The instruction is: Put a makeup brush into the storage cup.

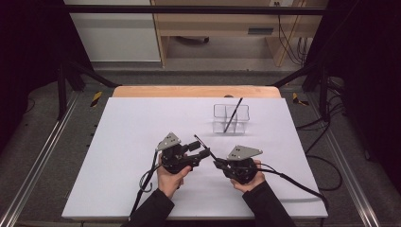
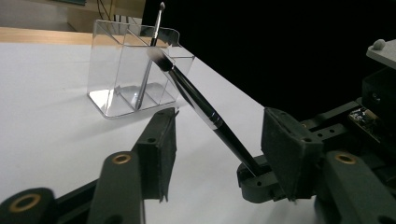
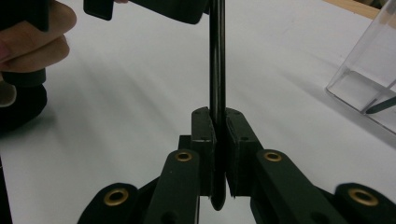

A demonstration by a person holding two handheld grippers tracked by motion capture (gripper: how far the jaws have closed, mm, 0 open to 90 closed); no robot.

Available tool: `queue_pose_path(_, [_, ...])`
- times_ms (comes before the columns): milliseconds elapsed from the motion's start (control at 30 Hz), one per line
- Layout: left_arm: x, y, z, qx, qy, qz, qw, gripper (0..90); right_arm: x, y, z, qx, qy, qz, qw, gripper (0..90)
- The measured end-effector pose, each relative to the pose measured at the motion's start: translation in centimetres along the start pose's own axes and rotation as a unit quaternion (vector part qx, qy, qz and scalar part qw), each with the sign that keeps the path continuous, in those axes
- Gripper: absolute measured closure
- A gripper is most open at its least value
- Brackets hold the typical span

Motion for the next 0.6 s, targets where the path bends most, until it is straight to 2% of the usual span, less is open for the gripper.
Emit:
queue_pose_path(367, [0.3,0.07,0.17,-0.018,-0.004,0.011,0.9998,58.6,0.11,0.15,-0.2,0.003,0.002,0.007,1.0,84.1])
queue_pose_path(600, [0.45,0.16,0.21,-0.029,-0.002,0.019,0.9994,63.6,0.1,0.22,-0.21,0.008,0.001,0.012,0.9999,84.1])
Point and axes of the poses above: each handheld gripper's, and its own axes: x roughly forward along the jaws, y roughly out of its top, z roughly to its right, the point moved 5 cm from there along x, roughly forward along the jaws, and after that the axes turned 14 degrees about z, right-handed, at the moved point
